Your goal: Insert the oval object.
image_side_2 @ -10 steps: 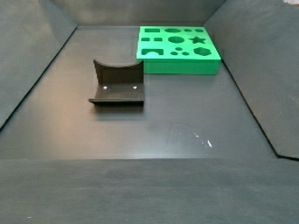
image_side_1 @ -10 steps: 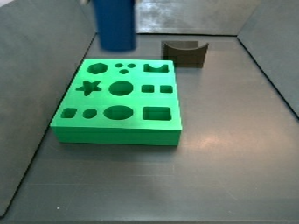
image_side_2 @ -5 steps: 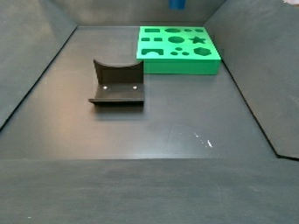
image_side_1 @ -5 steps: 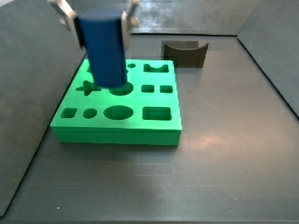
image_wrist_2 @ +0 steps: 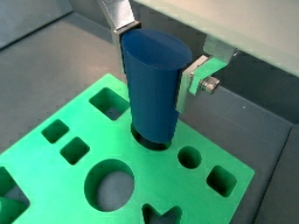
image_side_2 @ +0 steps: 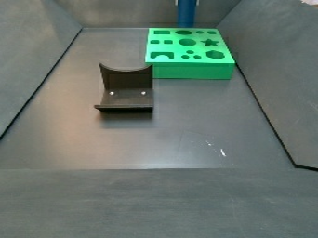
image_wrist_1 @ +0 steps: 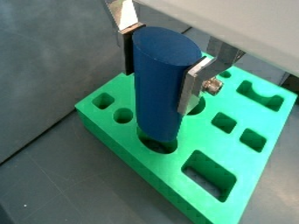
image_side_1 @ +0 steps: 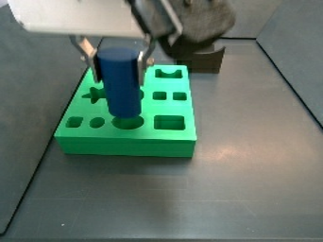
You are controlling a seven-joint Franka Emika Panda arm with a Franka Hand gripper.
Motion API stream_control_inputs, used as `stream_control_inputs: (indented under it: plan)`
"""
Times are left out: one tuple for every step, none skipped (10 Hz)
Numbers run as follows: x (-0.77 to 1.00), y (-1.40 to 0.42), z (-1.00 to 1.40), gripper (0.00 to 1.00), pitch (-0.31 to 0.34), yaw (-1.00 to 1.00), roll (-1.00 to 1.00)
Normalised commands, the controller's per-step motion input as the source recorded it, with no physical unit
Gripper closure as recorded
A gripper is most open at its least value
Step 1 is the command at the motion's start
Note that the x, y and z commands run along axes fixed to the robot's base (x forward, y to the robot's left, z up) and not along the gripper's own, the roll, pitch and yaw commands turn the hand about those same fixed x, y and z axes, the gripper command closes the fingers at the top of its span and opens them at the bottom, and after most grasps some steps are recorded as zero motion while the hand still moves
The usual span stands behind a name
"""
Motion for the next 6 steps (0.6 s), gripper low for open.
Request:
stream_control_inputs:
  plan:
    - [0.19, 0.00, -0.32, 1.00, 0.041, -0.03, 0.11]
    - [0.14, 0.00, -0.35, 1.00, 0.021, -0.02, 0.11]
    - [0.10, 0.00, -0.30, 1.00, 0.027, 0.00, 0.14]
    - [0.21, -0.02, -0.39, 1.00, 0.026, 0.00, 0.08]
    - [0.22, -0.14, -0.40, 1.00, 0.010, -0.02, 0.02]
    - [0.11, -0.23, -0.43, 1.00, 0.000, -0.01, -0.03]
